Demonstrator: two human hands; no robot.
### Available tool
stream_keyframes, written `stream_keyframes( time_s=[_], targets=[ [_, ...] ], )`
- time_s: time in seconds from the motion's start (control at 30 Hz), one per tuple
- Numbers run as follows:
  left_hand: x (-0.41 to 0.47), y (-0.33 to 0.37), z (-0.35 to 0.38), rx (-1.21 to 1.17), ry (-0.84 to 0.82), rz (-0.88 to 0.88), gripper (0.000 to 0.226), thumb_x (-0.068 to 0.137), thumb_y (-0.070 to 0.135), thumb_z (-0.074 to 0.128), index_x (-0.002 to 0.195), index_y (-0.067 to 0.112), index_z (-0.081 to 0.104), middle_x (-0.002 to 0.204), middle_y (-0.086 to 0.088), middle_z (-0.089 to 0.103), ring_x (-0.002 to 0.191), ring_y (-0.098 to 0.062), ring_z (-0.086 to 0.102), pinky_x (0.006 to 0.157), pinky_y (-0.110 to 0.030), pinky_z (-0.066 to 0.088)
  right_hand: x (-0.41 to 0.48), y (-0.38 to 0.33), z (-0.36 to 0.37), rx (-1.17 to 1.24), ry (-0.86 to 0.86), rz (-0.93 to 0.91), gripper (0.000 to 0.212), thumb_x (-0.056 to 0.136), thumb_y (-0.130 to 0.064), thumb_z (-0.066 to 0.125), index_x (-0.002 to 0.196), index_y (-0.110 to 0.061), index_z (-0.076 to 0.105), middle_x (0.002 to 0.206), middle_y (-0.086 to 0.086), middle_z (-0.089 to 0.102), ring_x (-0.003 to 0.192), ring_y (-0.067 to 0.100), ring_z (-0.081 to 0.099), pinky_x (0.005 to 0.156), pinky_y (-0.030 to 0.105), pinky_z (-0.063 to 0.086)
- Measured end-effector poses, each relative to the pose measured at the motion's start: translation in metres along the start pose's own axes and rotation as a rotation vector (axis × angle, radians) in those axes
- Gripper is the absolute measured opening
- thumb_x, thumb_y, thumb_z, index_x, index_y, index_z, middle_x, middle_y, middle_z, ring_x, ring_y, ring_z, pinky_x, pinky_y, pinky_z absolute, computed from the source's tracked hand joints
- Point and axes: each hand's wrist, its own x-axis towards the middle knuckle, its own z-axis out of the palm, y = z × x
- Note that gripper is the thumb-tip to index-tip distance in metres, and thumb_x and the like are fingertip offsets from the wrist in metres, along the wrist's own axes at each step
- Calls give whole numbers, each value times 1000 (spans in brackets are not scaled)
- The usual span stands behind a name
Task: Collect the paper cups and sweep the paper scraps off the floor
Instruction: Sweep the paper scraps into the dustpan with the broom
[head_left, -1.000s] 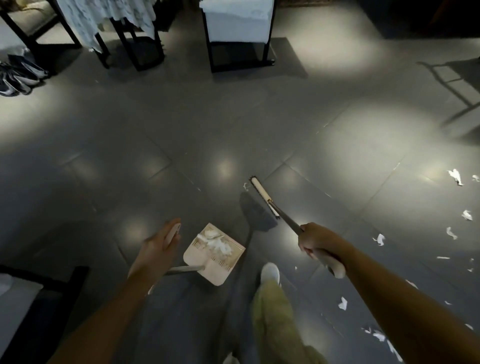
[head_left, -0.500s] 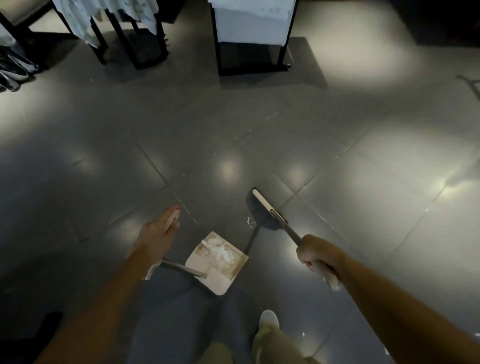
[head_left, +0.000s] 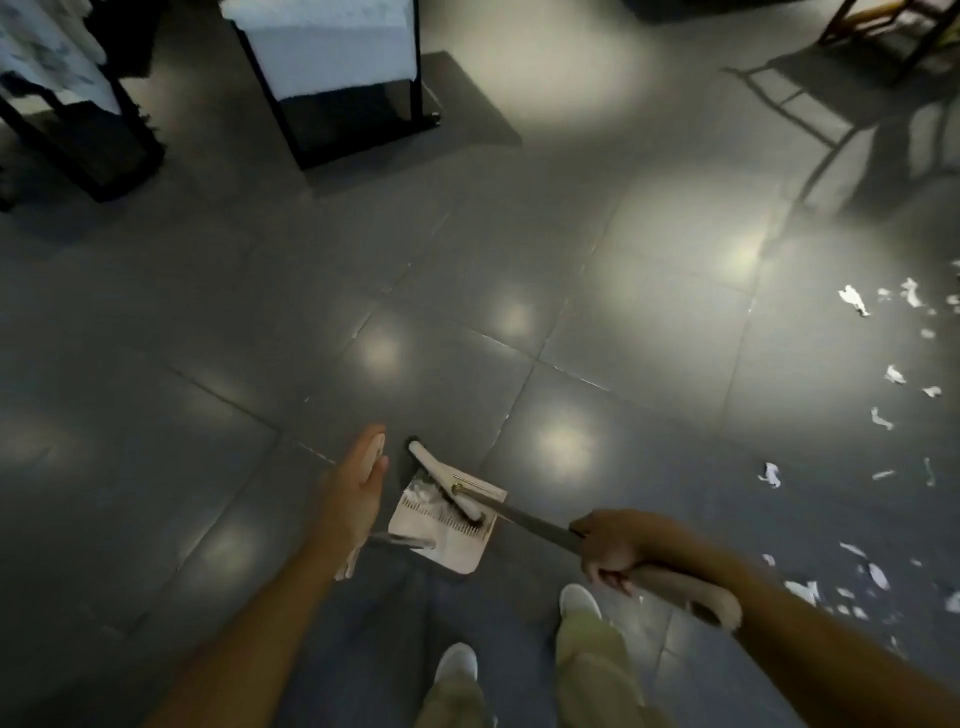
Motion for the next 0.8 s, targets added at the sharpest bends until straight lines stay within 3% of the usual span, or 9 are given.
stream_keyframes(
  time_s=[0.1,0.17,0.23,0.33,0.4,0.5,0.6,0.73,0.8],
  targets=[
    [-4,-5,-4,-59,-71,49,39,99,13,46,138,11,44,136,4,46,132,-16,41,107,-24,29,-27,15,27,28,101,-6,53,78,1,54,130,0,50,54,-1,54,26,2,48,38,11,39],
    [-9,-3,-2,-4,-136,103,37,98,13,47,135,11,47,130,5,49,126,-14,45,102,-22,32,-45,27,43,127,126,-15,47,80,1,53,126,-2,47,59,0,51,26,1,47,33,11,36],
    [-13,-1,5,40,-179,169,35,97,13,49,133,12,50,128,4,52,122,-13,48,98,-22,34,-59,43,57,284,139,0,40,83,4,50,122,-4,44,54,2,52,26,4,45,34,13,36],
    [-19,10,21,98,-259,247,36,97,14,49,133,15,50,126,10,49,121,-9,45,96,-20,31,-81,74,76,516,166,43,47,86,10,46,131,-1,38,37,-3,50,25,5,43,33,16,36],
    [-22,19,34,144,-305,295,37,97,13,50,134,16,50,124,12,48,122,-11,46,96,-19,31,-93,97,93,640,176,79,49,87,11,46,135,1,38,37,1,47,25,7,40,31,16,35],
    [-27,40,58,207,-356,372,36,96,12,52,132,14,51,126,3,56,120,-22,53,93,-19,36,-106,132,119,799,215,149,46,86,13,45,131,8,39,49,8,40,25,9,36,29,15,31],
    [-31,59,84,275,-382,479,36,94,11,55,130,12,54,118,-10,65,110,-26,61,85,-24,41,-118,167,137,851,253,196,34,84,11,48,118,6,47,42,7,43,24,10,37,29,16,31],
    [-37,79,117,207,-518,499,38,95,13,54,132,19,53,127,3,57,120,-14,52,92,-24,38,-127,223,169,960,317,261,41,82,7,54,123,11,48,37,1,45,28,10,39,31,16,32],
    [-43,90,131,199,-591,511,38,96,17,52,134,24,51,127,11,52,120,-4,46,93,-21,36,-131,245,187,969,355,302,32,82,4,57,114,5,54,38,0,47,29,10,41,33,17,32]
  ],
)
